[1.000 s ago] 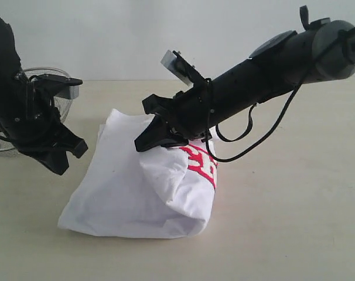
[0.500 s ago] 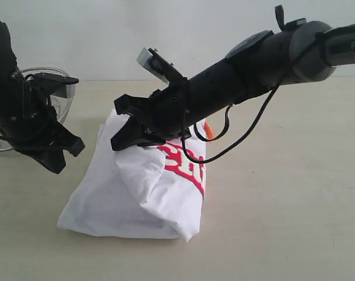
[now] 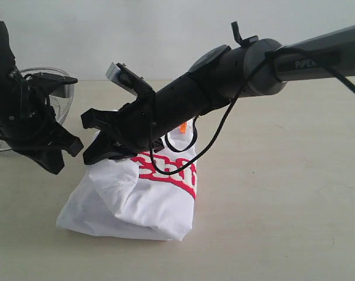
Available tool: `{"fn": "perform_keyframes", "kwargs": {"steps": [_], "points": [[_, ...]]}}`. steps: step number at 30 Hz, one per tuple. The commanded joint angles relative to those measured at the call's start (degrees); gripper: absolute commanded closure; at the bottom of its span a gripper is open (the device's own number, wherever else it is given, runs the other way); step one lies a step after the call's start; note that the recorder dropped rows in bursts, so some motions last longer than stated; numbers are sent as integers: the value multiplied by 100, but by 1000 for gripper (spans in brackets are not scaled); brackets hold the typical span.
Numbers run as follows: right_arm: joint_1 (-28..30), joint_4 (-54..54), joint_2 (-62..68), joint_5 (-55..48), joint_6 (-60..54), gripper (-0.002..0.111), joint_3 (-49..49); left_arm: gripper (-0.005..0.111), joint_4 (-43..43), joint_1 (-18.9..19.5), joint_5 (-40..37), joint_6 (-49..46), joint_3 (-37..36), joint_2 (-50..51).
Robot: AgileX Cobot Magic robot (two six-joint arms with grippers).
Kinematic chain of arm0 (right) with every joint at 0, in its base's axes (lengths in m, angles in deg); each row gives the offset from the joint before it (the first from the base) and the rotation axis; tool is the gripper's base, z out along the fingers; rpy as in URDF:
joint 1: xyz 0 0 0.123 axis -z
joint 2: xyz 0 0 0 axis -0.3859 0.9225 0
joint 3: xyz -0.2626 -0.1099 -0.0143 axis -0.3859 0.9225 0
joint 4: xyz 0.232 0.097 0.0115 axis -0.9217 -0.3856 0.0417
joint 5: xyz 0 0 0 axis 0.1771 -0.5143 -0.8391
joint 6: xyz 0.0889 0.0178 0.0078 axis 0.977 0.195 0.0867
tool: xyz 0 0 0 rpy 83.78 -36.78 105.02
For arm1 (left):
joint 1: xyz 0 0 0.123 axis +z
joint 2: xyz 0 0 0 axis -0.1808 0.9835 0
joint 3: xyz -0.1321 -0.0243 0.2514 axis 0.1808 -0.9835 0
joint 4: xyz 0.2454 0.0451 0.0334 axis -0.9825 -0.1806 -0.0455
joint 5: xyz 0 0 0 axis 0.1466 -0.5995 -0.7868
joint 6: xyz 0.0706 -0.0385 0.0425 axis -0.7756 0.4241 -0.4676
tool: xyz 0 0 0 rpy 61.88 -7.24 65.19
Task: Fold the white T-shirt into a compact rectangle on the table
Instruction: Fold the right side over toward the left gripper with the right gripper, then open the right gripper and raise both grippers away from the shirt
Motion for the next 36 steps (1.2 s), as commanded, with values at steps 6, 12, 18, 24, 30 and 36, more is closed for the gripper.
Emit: {"fn": "perform_keyframes", "kwargs": {"steps": [6, 12, 18, 24, 30, 36], "points": [[-233, -71, 74, 470, 69, 105, -52, 102, -69, 80, -90, 51, -7, -211], [-233, -105, 366, 253, 351, 39, -52, 102, -69, 163, -27, 51, 4, -532], [-233, -155, 254, 250, 392, 50, -57, 102, -69, 163, -52, 51, 4, -531], [-223, 184, -3, 115, 540, 72, -57, 102, -15, 163, -117, 51, 4, -531], [-223, 1480, -413, 562, 1315, 107, -45, 102, 222, 163, -191, -90, 4, -531], [155, 1888, -840, 665, 1681, 108, -45, 102, 1075, 163, -247, -790, 4, -531]]}}
